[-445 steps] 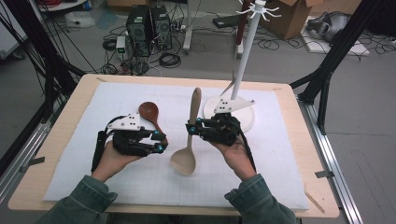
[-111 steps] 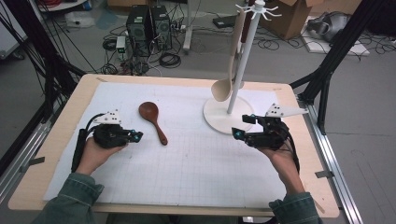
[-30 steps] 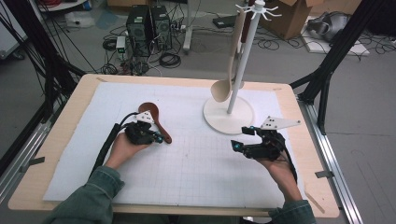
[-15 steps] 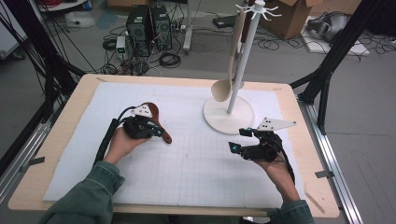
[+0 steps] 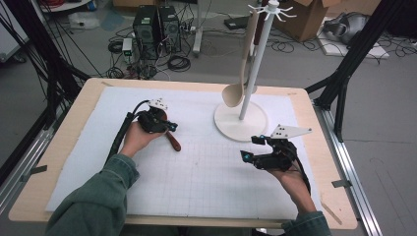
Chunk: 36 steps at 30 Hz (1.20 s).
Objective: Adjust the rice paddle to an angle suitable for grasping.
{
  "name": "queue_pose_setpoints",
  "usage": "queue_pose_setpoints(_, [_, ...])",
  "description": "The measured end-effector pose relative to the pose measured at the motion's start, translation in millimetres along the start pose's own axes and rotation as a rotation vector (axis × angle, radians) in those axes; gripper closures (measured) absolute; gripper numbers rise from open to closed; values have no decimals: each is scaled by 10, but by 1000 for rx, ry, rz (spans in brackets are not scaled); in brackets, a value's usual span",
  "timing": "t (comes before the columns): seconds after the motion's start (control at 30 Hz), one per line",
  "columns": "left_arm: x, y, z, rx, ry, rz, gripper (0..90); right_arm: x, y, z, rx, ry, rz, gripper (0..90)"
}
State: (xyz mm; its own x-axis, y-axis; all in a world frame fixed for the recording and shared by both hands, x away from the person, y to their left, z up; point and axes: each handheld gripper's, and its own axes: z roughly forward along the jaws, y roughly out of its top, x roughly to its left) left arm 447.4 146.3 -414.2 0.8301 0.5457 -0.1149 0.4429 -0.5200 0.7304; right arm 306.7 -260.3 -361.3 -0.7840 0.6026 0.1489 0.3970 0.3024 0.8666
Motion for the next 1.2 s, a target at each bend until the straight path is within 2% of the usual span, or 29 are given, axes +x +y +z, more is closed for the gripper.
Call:
queue_pose_setpoints(0.13, [54, -48, 68, 44, 6, -3, 896, -2, -7, 18, 4, 2, -7, 263])
queue_pose_setpoints(0.37, [91, -85, 90, 64, 17, -15, 896, 9, -4, 28, 6, 3, -14, 263])
queue_pose_setpoints(0.5, [88, -116, 86, 51, 17, -22, 896, 16, -1, 44, 8, 8, -20, 263])
queue_pose_setpoints(0.97, [51, -188, 68, 77, 8, -19, 896, 25, 10, 56, 5, 12, -29, 263])
queue_pose_setpoints(1.03, [49, -186, 52, 89, 1, -7, 896, 26, 10, 57, 7, 13, -28, 263])
queue_pose_setpoints(1.2, [33, -198, 14, 81, -6, -2, 896, 32, 12, 64, 7, 14, -27, 263])
